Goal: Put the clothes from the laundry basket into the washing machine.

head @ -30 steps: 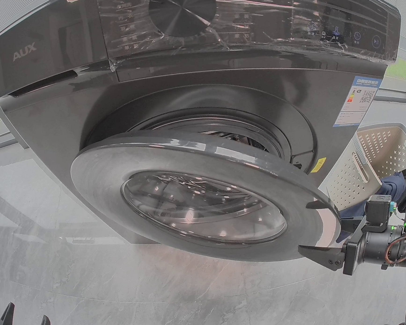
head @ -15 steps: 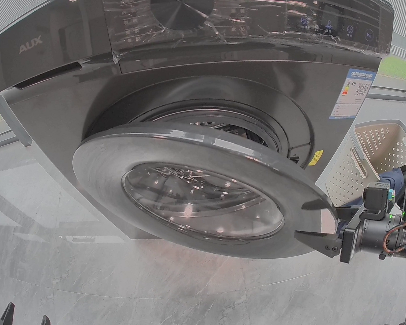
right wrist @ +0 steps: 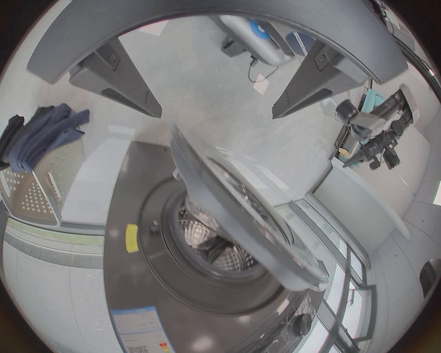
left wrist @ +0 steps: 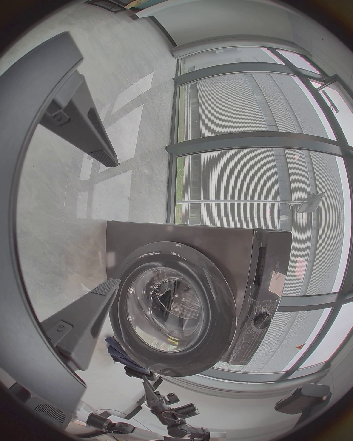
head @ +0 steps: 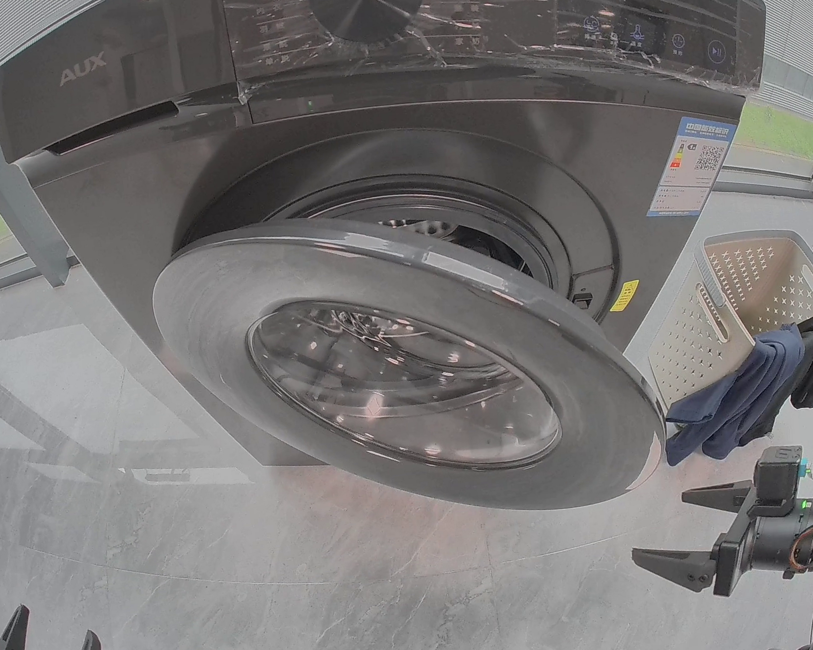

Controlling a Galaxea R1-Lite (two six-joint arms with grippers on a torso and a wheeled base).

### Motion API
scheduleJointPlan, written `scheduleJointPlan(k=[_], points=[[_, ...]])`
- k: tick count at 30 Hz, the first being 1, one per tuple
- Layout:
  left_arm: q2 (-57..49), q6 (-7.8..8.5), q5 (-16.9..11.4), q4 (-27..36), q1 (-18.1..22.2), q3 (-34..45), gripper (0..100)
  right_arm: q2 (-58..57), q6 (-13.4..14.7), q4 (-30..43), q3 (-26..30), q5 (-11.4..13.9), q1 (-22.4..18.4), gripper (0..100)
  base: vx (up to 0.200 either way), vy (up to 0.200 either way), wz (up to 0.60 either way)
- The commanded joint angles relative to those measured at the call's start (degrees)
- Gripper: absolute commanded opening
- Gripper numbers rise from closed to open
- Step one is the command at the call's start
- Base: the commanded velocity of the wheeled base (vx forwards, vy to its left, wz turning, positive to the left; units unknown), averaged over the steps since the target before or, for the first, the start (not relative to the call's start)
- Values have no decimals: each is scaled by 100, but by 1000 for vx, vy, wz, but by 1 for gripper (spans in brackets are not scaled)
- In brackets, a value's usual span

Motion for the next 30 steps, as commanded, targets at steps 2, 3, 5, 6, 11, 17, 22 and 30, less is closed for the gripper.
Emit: scheduleJointPlan(k=[2, 3, 5, 6, 11, 17, 22, 30], points=[[-77, -3, 2, -1, 1, 84, 100, -77, -224, 149, 204, 81, -1269, 100, 0, 0, 0], [-77, -3, 2, -1, 1, 92, 100, 64, -233, 123, 64, 169, -1471, 100, 0, 0, 0], [-77, -3, 2, -1, 1, 92, 100, 249, -233, 114, -191, 248, -1726, 100, 0, 0, 0], [-77, -3, 2, -1, 1, 92, 100, 275, -233, 114, -235, 248, -1752, 100, 0, 0, 0], [-77, -12, 2, -1, 1, 92, 100, 785, -233, 131, -1079, 213, -1998, 100, 0, 0, 0], [-77, -3, 2, -1, 1, 92, 100, 1312, -216, 123, -1738, 204, -1875, 100, 0, 0, 0], [-77, -3, 2, -1, 1, 92, 100, 1418, -172, 114, -1589, 248, -1427, 100, 0, 0, 0], [-77, -3, 2, -1, 1, 92, 100, 838, -233, 140, -815, 590, -1295, 100, 0, 0, 0]])
